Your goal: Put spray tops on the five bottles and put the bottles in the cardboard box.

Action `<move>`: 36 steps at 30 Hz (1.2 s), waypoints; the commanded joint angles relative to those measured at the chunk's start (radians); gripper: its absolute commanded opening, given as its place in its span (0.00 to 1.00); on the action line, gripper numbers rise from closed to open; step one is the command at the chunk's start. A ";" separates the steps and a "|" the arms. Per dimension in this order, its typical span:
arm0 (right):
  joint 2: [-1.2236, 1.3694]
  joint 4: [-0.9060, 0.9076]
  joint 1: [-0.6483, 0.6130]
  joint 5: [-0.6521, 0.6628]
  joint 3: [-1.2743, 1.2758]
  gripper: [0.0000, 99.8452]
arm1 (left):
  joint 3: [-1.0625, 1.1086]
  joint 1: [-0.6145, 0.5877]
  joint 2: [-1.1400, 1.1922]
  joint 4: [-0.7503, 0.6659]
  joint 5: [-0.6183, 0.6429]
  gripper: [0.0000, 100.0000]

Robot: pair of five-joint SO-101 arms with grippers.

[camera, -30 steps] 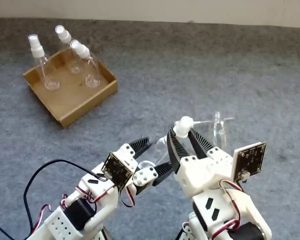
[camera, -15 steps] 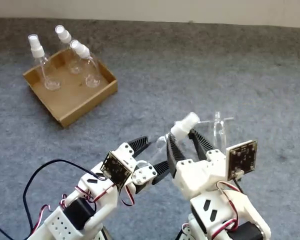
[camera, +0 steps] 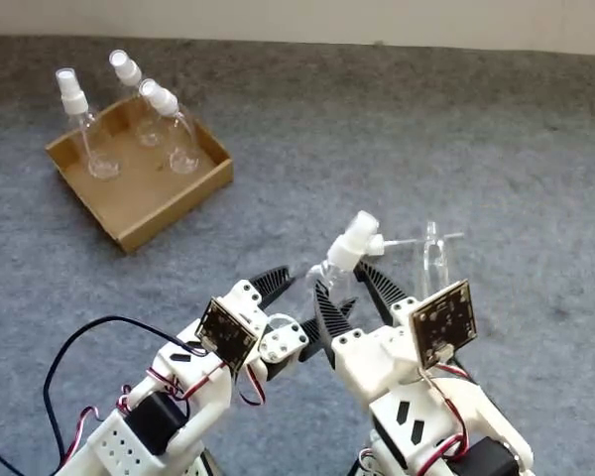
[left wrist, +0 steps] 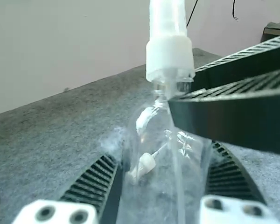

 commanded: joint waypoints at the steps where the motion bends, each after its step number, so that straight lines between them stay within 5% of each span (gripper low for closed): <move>1: -0.002 0.008 -0.004 0.074 -0.016 0.16 | 0.018 -0.024 -0.019 -0.017 0.012 0.11; 15: -0.002 0.010 -0.002 0.213 -0.016 0.16 | 0.008 -0.136 -0.019 -0.023 0.015 0.11; 20: -0.002 0.001 0.008 0.226 -0.008 0.16 | 0.005 -0.174 -0.021 -0.124 0.017 0.11; 24: -0.002 -0.001 0.110 0.226 -0.008 0.15 | 0.007 -0.142 -0.019 -0.127 0.018 0.11; 30: -0.002 -0.019 0.269 0.232 -0.015 0.01 | 0.019 -0.064 -0.019 -0.121 0.014 0.11; 36: 0.005 -0.303 0.460 0.233 0.035 0.01 | 0.019 0.015 -0.019 -0.077 0.012 0.11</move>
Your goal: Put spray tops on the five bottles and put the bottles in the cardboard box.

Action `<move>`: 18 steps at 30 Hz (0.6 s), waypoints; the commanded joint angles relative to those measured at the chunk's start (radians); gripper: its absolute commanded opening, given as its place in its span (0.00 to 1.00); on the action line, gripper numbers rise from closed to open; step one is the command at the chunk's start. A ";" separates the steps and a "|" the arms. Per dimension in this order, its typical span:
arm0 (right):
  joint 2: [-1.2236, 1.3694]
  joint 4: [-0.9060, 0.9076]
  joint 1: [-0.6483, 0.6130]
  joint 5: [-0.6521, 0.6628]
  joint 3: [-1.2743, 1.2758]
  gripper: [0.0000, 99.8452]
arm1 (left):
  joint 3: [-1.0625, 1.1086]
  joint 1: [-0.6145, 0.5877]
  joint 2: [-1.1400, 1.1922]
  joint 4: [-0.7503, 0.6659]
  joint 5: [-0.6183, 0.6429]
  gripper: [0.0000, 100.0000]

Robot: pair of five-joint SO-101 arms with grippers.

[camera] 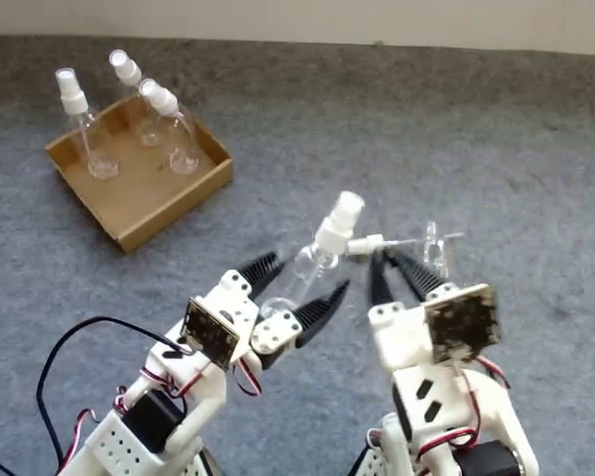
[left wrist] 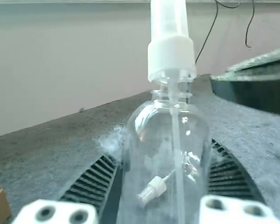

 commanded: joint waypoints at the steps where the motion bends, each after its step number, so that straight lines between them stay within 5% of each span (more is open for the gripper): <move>1: 0.002 -0.214 0.114 0.015 0.054 0.01 | 0.019 0.064 -0.019 0.028 0.009 0.11; 6: -0.001 -0.387 0.133 0.015 0.176 0.01 | 0.019 0.108 -0.019 0.057 0.009 0.11; 18: -0.002 -0.430 0.088 0.015 0.196 0.01 | 0.019 0.134 -0.019 0.106 0.008 0.11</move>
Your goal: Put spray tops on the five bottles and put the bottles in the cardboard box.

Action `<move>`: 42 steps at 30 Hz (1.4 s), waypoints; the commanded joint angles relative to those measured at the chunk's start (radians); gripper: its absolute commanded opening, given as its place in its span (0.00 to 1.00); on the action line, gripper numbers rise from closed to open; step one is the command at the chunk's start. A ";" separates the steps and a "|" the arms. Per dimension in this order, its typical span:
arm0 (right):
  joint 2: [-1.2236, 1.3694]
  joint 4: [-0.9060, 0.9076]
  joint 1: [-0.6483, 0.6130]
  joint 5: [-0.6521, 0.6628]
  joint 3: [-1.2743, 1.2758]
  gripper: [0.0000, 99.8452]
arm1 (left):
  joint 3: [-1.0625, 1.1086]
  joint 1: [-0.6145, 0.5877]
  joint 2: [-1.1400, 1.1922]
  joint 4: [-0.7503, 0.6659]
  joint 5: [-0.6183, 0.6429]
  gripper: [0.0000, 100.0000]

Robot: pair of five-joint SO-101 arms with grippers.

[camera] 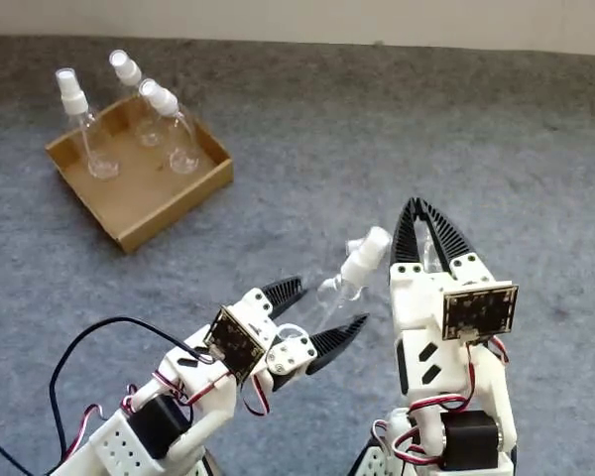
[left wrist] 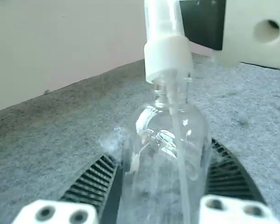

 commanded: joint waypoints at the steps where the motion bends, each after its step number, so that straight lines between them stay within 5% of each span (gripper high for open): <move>1: -0.002 -0.015 -0.054 0.009 -0.030 0.01 | 0.019 0.010 -0.019 0.002 0.008 0.11; 12: -0.004 0.294 -0.237 0.009 -0.237 0.01 | 0.019 0.002 -0.019 0.000 0.008 0.11; 25: -0.004 0.357 -0.242 0.003 -0.239 0.01 | 0.019 -0.154 -0.019 -0.009 0.008 0.11; 33: -0.004 0.357 -0.242 0.003 -0.228 0.01 | 0.019 -0.282 -0.019 -0.155 0.014 0.11; 42: -0.004 0.349 -0.268 0.009 -0.073 0.01 | 0.016 -0.292 -0.019 -0.192 0.014 0.11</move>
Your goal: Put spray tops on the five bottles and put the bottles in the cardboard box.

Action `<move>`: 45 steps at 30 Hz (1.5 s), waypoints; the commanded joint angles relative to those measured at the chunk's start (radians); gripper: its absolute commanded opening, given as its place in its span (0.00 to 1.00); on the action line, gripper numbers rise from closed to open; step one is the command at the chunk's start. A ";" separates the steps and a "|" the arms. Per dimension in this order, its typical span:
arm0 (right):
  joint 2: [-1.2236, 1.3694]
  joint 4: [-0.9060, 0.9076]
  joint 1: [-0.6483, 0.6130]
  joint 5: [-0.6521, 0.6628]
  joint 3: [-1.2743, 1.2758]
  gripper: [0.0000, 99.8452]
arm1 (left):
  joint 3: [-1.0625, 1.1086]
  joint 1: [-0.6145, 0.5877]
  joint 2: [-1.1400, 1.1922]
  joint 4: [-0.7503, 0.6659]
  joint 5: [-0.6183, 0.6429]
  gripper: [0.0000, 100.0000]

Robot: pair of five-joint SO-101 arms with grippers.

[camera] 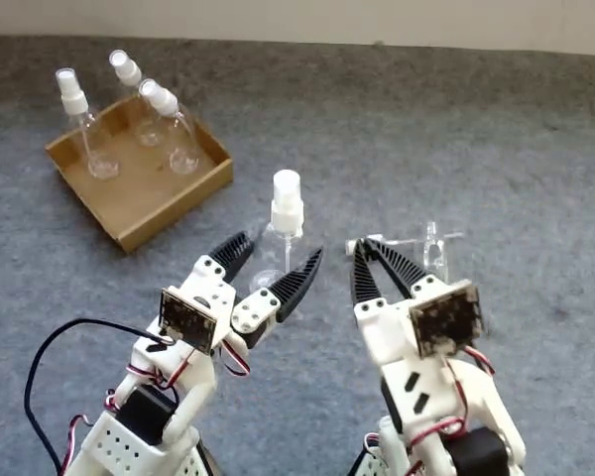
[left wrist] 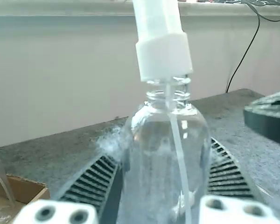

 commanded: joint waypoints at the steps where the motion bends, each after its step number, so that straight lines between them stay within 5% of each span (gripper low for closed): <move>1: -0.004 -0.005 -0.047 0.009 0.062 0.01 | 0.018 -0.015 -0.019 -0.055 0.012 0.11; 7: -0.004 -0.091 -0.173 0.006 0.159 0.01 | 0.018 -0.147 -0.019 -0.164 0.012 0.11; 21: -0.004 -0.552 -0.191 0.009 0.469 0.01 | 0.018 -0.317 -0.019 -0.247 0.012 0.11; 27: -0.004 -0.587 -0.357 0.011 0.492 0.01 | 0.018 -0.386 -0.019 -0.298 0.012 0.11; 37: -0.004 -0.587 -0.573 0.011 0.487 0.01 | 0.018 -0.337 -0.019 -0.264 0.015 0.11; 45: -0.004 -0.587 -0.590 0.011 0.487 0.01 | 0.018 -0.179 -0.019 -0.155 0.014 0.11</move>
